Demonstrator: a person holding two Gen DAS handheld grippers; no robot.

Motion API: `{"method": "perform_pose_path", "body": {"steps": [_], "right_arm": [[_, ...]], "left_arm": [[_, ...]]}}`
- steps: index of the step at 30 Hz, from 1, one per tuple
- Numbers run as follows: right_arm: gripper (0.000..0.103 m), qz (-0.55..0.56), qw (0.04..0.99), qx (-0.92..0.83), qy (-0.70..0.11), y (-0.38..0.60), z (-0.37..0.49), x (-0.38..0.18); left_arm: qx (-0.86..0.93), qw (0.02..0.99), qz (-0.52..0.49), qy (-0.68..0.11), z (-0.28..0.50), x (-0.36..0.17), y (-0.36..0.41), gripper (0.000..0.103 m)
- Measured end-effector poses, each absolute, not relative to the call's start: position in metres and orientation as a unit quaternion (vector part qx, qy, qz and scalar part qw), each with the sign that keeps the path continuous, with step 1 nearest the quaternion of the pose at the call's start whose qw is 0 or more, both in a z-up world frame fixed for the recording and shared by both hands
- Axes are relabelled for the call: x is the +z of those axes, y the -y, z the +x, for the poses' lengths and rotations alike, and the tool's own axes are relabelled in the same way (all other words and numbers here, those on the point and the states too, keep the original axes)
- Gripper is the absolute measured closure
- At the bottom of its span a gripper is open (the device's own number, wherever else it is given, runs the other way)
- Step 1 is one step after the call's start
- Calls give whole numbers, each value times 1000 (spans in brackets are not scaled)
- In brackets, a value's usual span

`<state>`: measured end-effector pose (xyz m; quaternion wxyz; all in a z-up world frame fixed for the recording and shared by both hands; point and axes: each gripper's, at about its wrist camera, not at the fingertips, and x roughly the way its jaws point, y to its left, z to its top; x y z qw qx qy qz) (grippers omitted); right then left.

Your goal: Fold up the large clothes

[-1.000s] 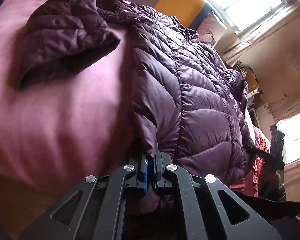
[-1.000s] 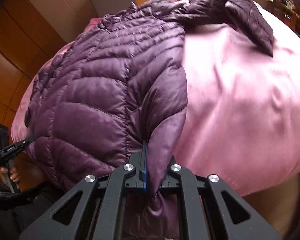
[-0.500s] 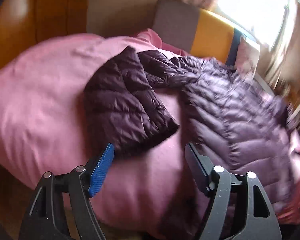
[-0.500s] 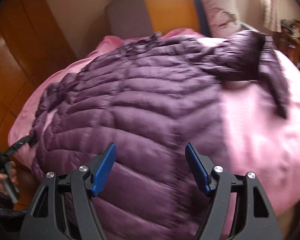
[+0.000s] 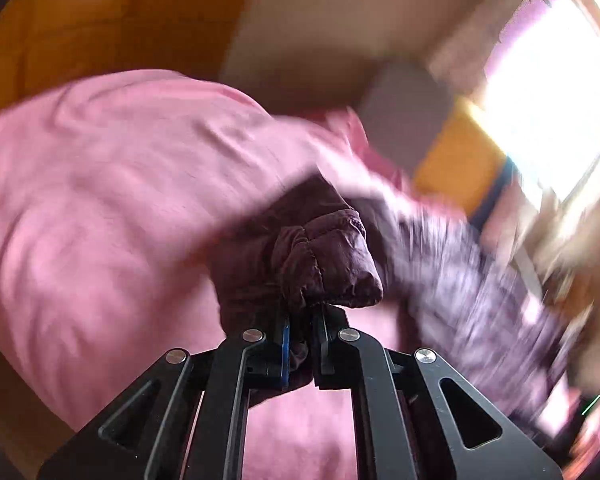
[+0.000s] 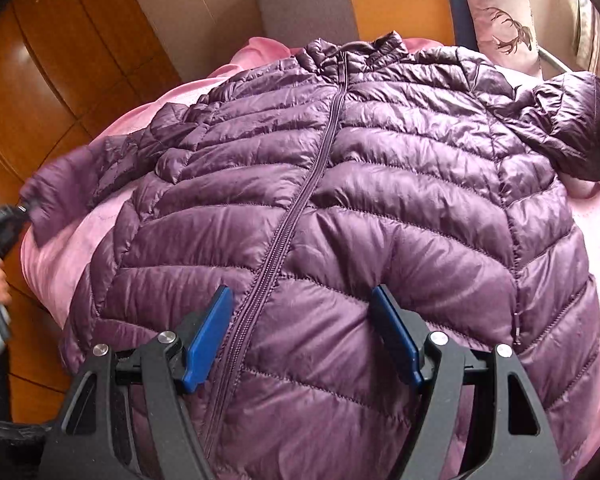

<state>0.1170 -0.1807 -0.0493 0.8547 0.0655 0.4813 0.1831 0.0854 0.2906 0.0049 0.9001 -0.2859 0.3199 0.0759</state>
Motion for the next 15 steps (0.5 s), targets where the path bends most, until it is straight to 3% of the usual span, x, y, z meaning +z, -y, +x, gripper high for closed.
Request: {"method": "perform_pose_path", "body": {"steps": [7,15], "right_arm": [[29,72,859,175,-476,182,119,-61],[28,59,863,169,-473,185,125,-67]], "left_arm": [[203,829,-402,-332,67,-16,-414,98],[309,772,-360,-423,92,-67,-455,98]]}}
